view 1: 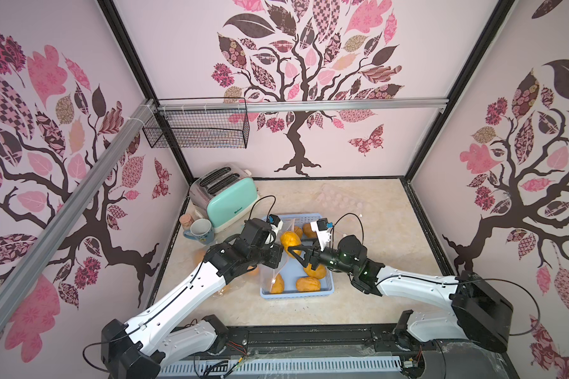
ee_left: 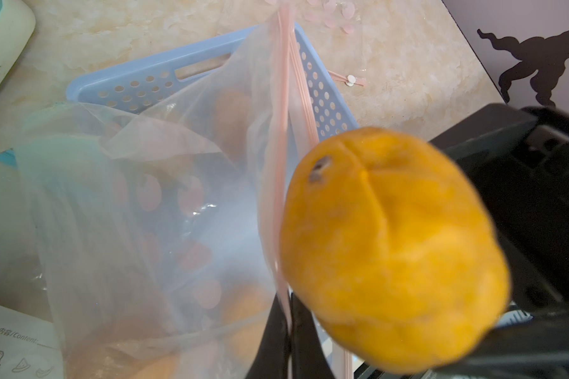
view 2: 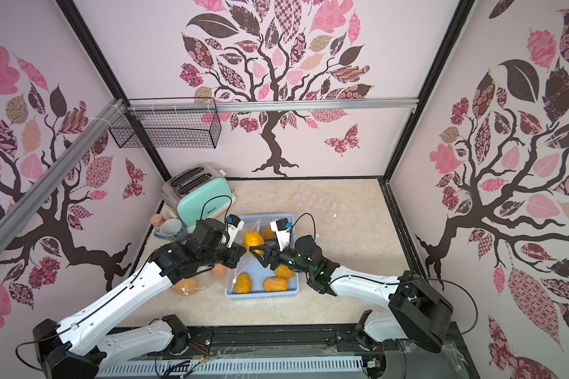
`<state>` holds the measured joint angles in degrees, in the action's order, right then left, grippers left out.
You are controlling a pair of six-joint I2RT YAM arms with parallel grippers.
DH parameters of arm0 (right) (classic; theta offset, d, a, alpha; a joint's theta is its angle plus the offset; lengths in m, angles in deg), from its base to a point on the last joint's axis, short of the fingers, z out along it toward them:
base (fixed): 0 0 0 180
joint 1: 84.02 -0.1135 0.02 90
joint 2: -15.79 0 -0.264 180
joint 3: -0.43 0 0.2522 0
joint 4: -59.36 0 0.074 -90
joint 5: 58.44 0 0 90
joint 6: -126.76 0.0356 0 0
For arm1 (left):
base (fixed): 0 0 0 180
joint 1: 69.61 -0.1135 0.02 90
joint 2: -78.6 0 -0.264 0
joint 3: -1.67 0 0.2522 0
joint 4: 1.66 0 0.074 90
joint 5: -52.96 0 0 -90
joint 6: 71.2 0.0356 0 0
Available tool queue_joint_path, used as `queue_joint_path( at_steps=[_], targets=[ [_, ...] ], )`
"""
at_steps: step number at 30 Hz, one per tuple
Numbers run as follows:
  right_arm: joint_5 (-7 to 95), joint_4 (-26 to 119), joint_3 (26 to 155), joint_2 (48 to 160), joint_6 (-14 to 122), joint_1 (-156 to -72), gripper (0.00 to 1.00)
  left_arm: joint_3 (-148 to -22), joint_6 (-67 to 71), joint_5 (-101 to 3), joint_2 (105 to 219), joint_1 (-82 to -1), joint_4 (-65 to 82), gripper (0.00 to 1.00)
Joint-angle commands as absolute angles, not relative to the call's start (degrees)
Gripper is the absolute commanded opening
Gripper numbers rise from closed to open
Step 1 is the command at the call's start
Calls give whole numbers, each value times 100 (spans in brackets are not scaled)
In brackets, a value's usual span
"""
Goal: Put the potatoes into a zipper bag and zip it
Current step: Place the potato into the zipper food storage bag.
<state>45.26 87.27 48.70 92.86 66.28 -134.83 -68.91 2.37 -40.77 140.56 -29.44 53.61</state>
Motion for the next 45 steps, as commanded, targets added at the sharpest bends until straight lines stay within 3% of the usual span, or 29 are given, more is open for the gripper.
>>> queue_joint_path(
  at_steps=[1,11,35,39,45],
  targets=[
    [4362,8390,5090,9453,6501,-13483,49,-6718,232,-4022,13965,-2969,5163,0],
    [4451,7390,5428,9500,6308,-13492,52,-6708,201,-3626,13935,-2987,5180,0],
    [4648,5407,7036,10438,6350,-13553,63,-6710,219,-3812,13941,-3040,5136,0],
    [4642,5251,7170,10426,6352,-13557,73,-6675,218,-3808,13921,-3036,5145,0],
    [4592,5256,7031,10191,6265,-13544,81,-6679,201,-3750,13892,-3041,5164,0]
  ],
)
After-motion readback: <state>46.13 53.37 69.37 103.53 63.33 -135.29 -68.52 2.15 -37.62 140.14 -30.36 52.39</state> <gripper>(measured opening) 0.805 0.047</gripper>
